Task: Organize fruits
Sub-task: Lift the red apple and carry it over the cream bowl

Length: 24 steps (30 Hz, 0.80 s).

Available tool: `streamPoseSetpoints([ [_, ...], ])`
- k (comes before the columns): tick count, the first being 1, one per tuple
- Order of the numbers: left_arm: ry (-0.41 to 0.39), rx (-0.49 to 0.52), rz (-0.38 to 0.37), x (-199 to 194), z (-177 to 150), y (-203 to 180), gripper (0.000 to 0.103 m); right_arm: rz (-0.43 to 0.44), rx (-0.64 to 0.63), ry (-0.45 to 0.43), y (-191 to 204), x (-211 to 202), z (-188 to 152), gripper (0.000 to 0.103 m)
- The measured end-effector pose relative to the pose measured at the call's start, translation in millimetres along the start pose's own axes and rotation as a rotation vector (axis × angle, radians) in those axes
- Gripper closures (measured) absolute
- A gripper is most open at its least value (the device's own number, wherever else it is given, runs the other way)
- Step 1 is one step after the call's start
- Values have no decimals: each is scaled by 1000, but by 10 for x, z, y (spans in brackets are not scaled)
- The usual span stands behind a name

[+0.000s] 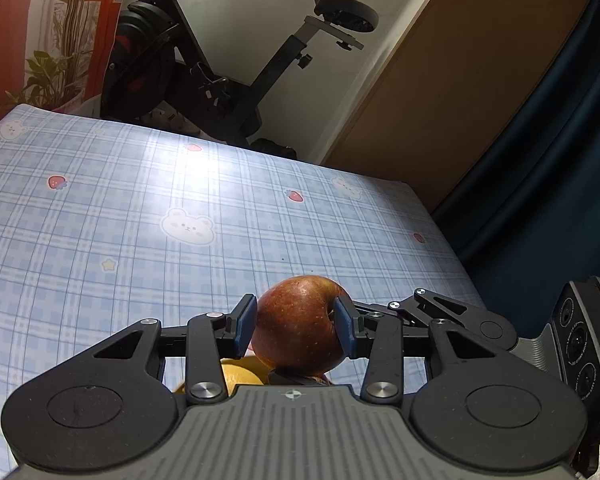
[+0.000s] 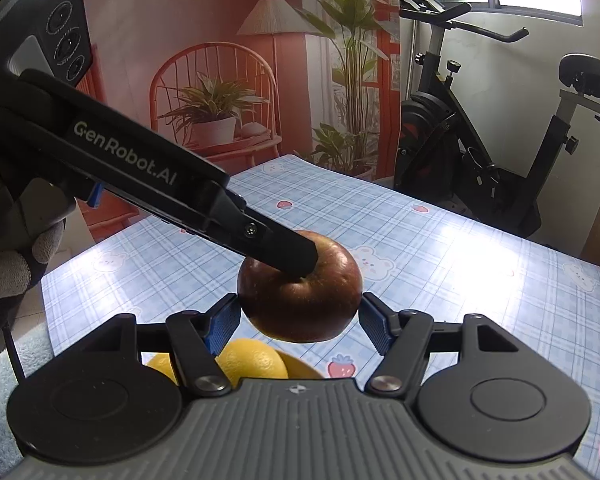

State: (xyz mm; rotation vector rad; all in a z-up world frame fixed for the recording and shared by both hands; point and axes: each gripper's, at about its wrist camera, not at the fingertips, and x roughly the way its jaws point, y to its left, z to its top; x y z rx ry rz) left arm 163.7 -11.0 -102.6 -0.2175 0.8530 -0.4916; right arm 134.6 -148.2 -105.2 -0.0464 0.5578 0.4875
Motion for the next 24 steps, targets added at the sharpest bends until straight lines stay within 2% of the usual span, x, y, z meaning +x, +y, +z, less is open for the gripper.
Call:
streamPoseSetpoints([
  [6, 28, 14, -17, -134, -195, -42, 59, -8, -2, 16, 249, -199, -160, 35],
  [15, 56, 11, -17, -239, -464, 63, 59, -11, 30, 54, 531, -265, -356, 35],
  [24, 82, -13, -40, -149, -529, 224, 59, -3, 17, 97, 542, -168, -405, 35],
])
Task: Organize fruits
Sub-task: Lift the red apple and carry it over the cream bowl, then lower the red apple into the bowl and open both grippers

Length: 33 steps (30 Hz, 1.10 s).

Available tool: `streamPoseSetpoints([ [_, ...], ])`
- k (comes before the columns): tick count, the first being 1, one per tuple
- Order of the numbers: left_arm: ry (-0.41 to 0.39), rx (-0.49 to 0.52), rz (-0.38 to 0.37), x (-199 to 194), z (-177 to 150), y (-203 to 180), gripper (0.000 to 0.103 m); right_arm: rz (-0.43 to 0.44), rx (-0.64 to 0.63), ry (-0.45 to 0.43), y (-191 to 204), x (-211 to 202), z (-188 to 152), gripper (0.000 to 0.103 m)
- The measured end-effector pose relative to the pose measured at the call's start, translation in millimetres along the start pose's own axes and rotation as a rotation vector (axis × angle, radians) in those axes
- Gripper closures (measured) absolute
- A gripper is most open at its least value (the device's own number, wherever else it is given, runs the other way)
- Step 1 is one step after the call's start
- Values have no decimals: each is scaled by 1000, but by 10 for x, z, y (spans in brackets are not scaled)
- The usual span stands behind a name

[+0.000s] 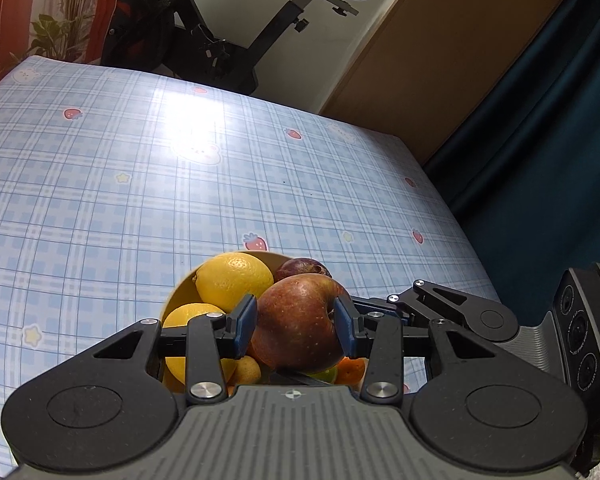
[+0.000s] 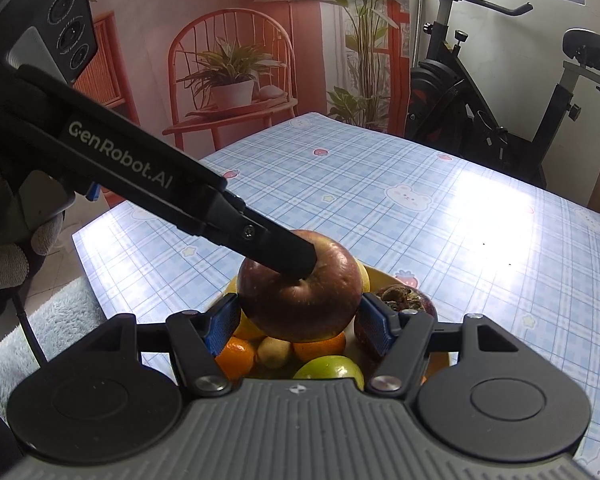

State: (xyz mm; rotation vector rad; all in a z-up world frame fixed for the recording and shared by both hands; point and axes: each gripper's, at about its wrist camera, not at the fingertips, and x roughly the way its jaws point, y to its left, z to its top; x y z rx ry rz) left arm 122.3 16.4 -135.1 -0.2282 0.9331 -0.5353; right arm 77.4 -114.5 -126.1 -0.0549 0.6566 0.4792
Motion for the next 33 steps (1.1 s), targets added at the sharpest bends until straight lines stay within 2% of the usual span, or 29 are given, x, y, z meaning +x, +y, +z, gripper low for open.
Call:
streamPoseSetpoints([
  [8, 35, -1, -1, 165, -64, 63, 59, -2, 9, 36, -39, 143, -81, 35],
  [18, 32, 4, 6, 190, -73, 51, 59, -4, 21, 33, -74, 137, -99, 35],
  [22, 0, 39, 54, 154, -71, -24, 59, -9, 35, 32, -81, 119, -129, 36],
  [33, -82, 17, 84, 12, -46, -8, 56, -24, 65, 16, -115, 30, -161, 35],
])
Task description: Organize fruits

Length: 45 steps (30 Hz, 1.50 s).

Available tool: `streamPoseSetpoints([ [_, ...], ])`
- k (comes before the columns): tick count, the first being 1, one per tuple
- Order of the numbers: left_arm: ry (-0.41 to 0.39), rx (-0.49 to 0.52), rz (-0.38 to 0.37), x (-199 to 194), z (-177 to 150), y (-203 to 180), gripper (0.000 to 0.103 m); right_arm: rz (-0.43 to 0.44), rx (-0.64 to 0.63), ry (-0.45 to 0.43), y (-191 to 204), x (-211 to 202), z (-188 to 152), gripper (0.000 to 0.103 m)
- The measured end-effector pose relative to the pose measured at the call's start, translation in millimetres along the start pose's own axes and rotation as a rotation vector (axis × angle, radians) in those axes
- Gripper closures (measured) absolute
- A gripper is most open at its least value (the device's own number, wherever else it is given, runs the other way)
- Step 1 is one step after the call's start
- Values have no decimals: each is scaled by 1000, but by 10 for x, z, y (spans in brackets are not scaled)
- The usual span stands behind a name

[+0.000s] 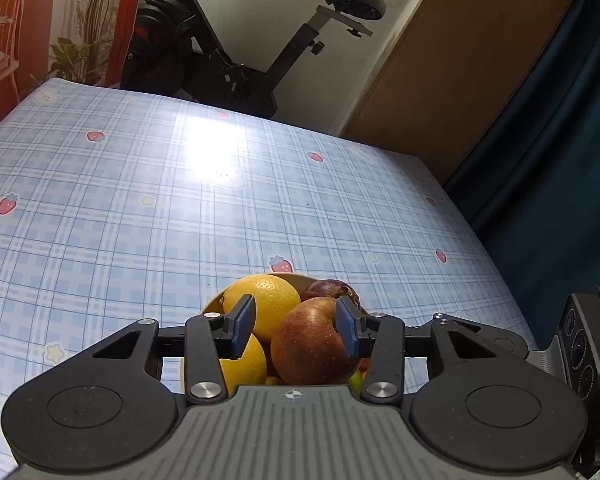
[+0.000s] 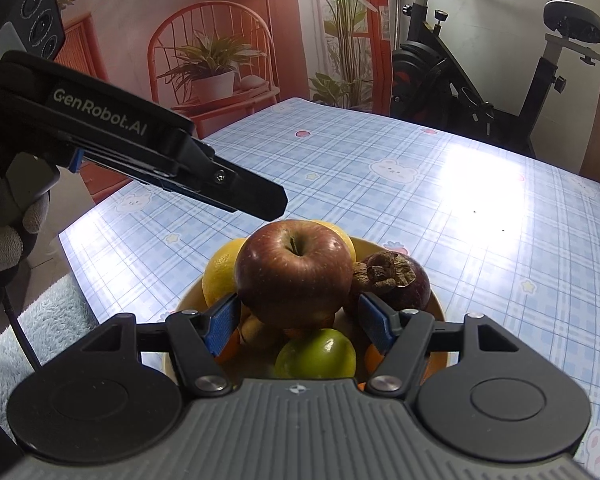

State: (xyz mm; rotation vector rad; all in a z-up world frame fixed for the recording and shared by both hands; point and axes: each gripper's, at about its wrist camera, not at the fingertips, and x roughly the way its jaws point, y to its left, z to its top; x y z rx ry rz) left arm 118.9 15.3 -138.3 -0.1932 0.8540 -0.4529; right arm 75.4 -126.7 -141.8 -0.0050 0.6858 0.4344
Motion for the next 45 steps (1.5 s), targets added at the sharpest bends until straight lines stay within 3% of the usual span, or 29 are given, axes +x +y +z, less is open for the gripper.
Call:
streamPoseSetpoints([
  [8, -24, 25, 27, -34, -29, -47, 55, -9, 10, 0, -10, -49, -34, 30],
  [17, -66, 70, 111, -181, -48, -124, 54, -16, 19, -1, -39, -110, -73, 26],
  [20, -92, 69, 134, -235, -43, -139, 46, -16, 23, 1, -46, -128, -93, 26],
  [24, -106, 75, 162, -268, -54, -157, 45, -24, 25, -4, -44, -154, -100, 25],
  [30, -160, 55, 227, -378, -64, -215, 35, -70, 11, -29, -49, -271, -111, 24],
  [35, -217, 40, 286, -544, -34, -273, 17, -166, -26, -140, -74, -571, -110, 19],
  [40, -267, 86, 336, -721, -14, -434, 13, -216, 52, -274, -153, -929, -4, 1],
  [45, -313, 105, 368, -869, -23, -539, 12, -302, 67, -318, -106, -1098, 83, 0],
])
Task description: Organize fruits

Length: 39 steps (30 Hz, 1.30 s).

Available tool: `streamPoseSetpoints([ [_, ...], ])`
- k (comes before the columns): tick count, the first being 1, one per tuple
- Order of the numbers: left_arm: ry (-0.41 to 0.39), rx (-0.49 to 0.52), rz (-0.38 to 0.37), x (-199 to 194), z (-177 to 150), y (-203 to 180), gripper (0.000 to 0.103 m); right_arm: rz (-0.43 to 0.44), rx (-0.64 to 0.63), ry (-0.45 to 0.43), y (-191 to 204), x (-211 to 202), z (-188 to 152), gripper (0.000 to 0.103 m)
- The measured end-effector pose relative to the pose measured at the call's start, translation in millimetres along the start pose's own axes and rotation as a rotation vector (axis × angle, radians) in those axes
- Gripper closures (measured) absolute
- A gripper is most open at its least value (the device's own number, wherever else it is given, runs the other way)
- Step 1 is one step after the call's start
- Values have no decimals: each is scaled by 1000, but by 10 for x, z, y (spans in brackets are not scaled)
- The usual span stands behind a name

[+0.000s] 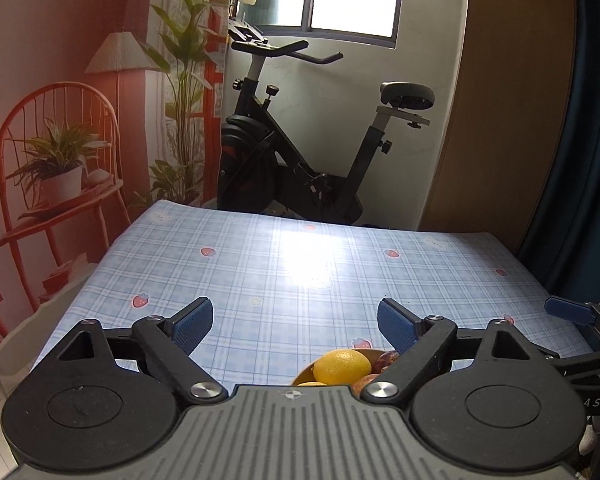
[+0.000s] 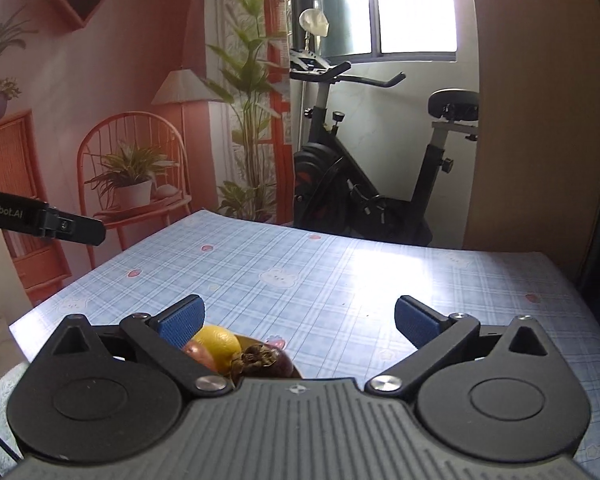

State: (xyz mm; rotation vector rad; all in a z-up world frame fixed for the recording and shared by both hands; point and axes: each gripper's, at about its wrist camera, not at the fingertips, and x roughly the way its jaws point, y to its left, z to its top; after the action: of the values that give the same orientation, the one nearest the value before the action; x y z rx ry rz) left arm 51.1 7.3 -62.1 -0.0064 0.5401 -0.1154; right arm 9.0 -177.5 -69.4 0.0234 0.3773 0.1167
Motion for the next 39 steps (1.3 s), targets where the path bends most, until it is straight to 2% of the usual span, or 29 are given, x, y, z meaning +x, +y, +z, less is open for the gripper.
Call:
streamPoseSetpoints([
  [3, -28, 24, 18, -88, 16, -67, 10, -60, -31, -8, 66, -33, 63, 0],
  [7, -37, 27, 25, -134, 51, -110, 8, -76, -23, -7, 109, -75, 129, 0],
  [12, -47, 32, 70, -209, 111, -141, 4, -108, 15, -9, 68, -127, 234, 0],
  [21, -70, 44, 75, -350, 154, -177, 4, -122, 92, 21, -46, -215, 344, 0],
  [32, -84, 63, 67, -437, 140, -218, 4, -114, 124, 35, -84, -255, 434, 0],
  [39, -85, 67, 97, -448, 161, -205, 4, -119, 130, 36, -97, -277, 460, 0],
])
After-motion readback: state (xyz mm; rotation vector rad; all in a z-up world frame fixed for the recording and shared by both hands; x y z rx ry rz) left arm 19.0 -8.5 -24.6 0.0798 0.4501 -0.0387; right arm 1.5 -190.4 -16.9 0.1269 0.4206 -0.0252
